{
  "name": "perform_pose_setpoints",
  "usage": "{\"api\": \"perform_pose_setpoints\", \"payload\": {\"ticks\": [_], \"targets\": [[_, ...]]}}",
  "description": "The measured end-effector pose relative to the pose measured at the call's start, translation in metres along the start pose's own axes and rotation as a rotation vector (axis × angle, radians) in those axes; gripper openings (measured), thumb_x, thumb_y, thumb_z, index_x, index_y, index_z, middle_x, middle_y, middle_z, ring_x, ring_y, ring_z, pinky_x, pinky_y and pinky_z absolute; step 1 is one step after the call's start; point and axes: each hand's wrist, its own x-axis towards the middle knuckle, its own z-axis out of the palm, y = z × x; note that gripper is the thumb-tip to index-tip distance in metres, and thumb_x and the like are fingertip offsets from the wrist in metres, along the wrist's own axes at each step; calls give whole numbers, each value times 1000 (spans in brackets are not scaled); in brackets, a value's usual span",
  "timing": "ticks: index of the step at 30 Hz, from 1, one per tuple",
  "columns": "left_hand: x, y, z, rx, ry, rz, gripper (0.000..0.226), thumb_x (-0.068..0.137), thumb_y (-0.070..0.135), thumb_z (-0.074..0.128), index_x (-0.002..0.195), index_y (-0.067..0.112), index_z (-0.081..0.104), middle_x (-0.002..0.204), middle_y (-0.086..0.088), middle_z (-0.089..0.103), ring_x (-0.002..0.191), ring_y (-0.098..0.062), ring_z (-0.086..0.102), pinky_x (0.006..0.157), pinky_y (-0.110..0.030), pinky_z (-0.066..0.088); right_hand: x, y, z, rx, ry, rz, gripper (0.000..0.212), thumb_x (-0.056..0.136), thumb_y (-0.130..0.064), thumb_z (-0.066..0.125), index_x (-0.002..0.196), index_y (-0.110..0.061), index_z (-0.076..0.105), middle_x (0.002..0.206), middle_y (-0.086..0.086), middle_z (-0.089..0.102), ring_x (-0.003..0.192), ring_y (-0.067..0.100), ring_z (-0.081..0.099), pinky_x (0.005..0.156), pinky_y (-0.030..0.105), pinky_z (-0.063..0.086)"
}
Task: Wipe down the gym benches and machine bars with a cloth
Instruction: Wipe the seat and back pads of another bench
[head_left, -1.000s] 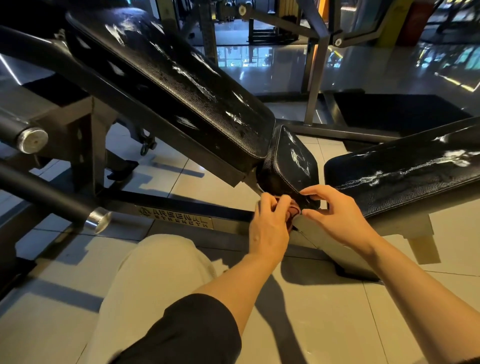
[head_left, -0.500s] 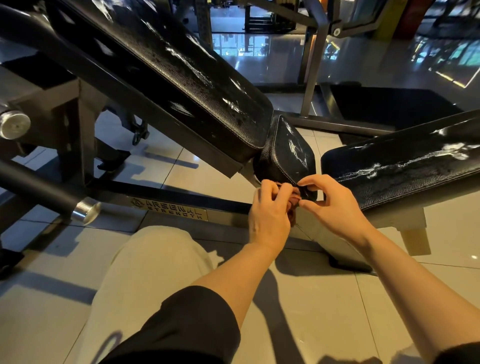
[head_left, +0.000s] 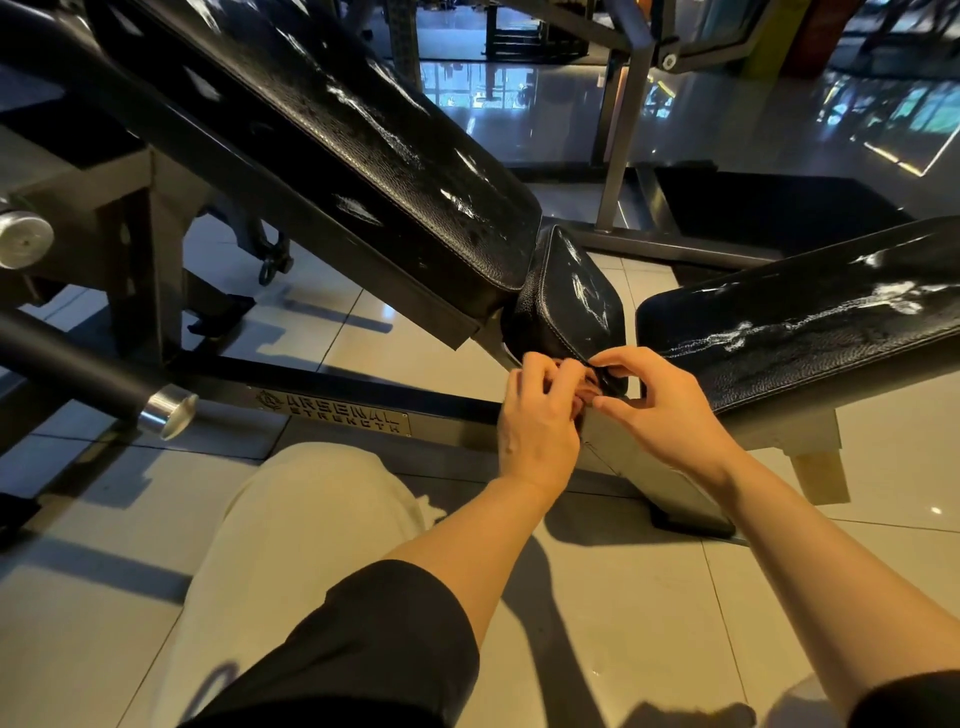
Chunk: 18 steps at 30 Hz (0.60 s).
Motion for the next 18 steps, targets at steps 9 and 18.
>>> {"api": "perform_pose_setpoints", "payload": {"ticks": [9,18], "targets": [[22,17,-16,-169,187,-303,34,81,-10,53,110,7,61,118,-3,40,97,-19,46,79,-28,44,-2,4,-6,14,-90,64,45,89,-12,67,130,-27,57,119,-15,53,116,2,45,98,25,39],[-7,13,10,-97,26,-173,39,84,0,61,112,23,46,117,-2,40,103,-21,47,69,-15,44,-5,1,-6,41,-89,38,46,88,-10,67,128,-30,57,113,-21,54,110,-2,47,93,22,41]]}}
